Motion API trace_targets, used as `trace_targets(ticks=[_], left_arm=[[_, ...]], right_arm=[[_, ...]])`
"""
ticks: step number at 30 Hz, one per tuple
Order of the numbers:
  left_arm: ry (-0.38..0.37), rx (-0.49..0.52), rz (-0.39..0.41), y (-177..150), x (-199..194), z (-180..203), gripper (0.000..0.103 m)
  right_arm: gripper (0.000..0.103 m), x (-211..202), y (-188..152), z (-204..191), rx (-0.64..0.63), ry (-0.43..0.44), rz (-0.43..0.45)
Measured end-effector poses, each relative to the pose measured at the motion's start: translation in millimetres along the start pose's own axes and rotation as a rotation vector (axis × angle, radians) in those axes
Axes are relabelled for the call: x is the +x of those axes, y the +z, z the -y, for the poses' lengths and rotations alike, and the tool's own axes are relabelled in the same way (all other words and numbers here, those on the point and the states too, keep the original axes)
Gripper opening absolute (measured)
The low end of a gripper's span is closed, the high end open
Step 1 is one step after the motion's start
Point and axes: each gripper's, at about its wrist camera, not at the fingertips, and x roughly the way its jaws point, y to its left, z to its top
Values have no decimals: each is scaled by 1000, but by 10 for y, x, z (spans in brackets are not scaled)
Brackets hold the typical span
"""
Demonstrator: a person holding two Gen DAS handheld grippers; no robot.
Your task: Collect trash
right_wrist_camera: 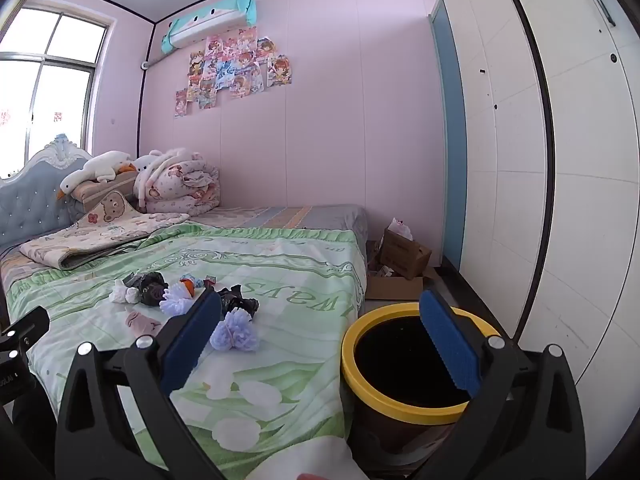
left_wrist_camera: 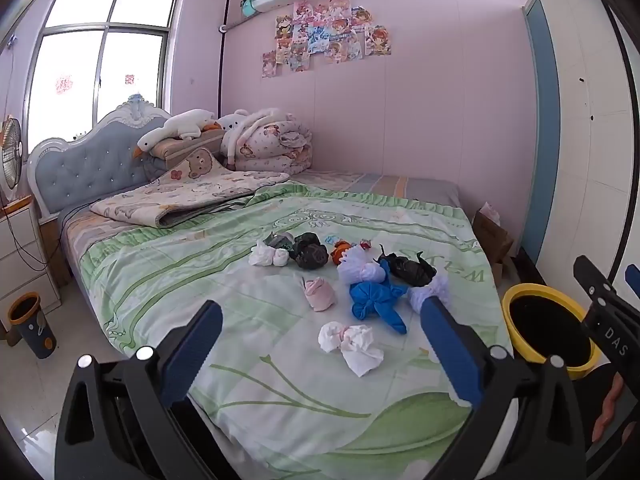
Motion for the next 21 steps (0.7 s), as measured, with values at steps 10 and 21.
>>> trace_targets(ticks=[10, 21], left_arm=[[-5, 1, 3, 45, -82, -14, 96], [3, -7, -1, 27, 2, -15, 96]], right_arm=[[95, -27, -1, -4, 1, -1, 7], [95, 2, 3, 7, 1, 0, 5]])
